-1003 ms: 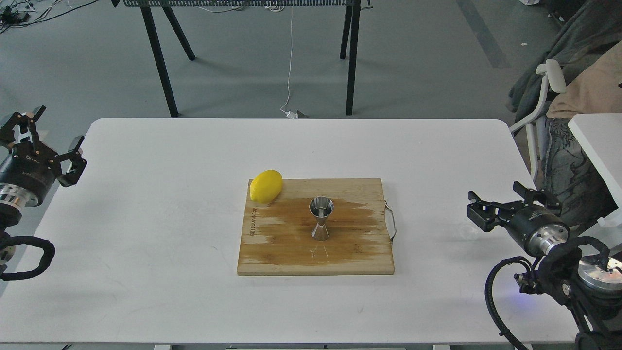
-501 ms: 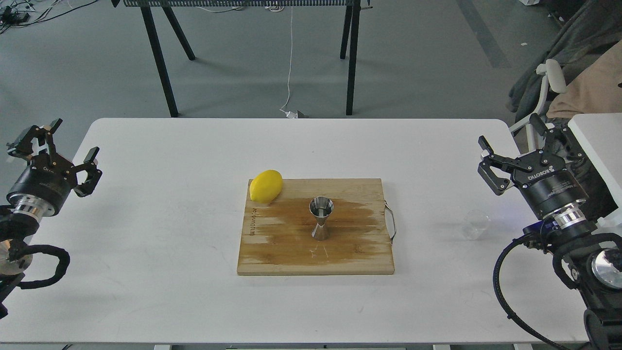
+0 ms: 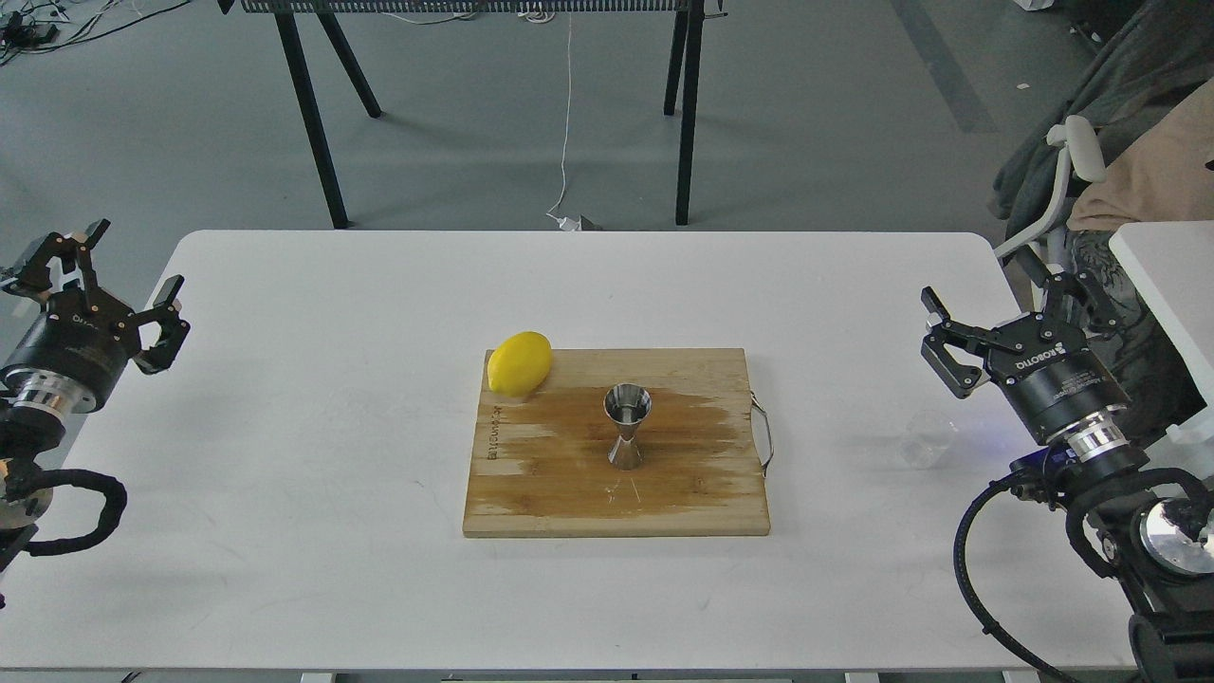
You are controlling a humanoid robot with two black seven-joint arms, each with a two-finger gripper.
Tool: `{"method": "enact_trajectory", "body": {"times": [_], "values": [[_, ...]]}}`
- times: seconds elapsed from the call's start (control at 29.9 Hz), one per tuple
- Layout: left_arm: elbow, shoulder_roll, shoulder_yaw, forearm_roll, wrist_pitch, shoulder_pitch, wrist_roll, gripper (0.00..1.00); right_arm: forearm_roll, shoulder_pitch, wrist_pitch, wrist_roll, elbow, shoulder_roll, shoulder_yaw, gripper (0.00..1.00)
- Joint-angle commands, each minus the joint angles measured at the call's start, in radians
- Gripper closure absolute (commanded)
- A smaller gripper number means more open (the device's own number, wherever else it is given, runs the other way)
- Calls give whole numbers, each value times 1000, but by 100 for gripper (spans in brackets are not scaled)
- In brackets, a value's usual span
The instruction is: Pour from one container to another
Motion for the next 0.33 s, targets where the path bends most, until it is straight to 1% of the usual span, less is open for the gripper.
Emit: {"method": "enact_trajectory", "body": {"times": [0.0, 0.13, 0.3], "values": [[0, -4, 0, 0, 0, -2, 0, 13, 1, -4, 0, 3, -2, 2, 5, 1], [8, -12, -2, 0, 0, -6, 0, 13, 1, -4, 0, 9, -10, 2, 5, 1], [8, -17, 3, 0, 0, -40, 0, 13, 1, -7, 0, 12, -57, 2, 7, 1]]}}
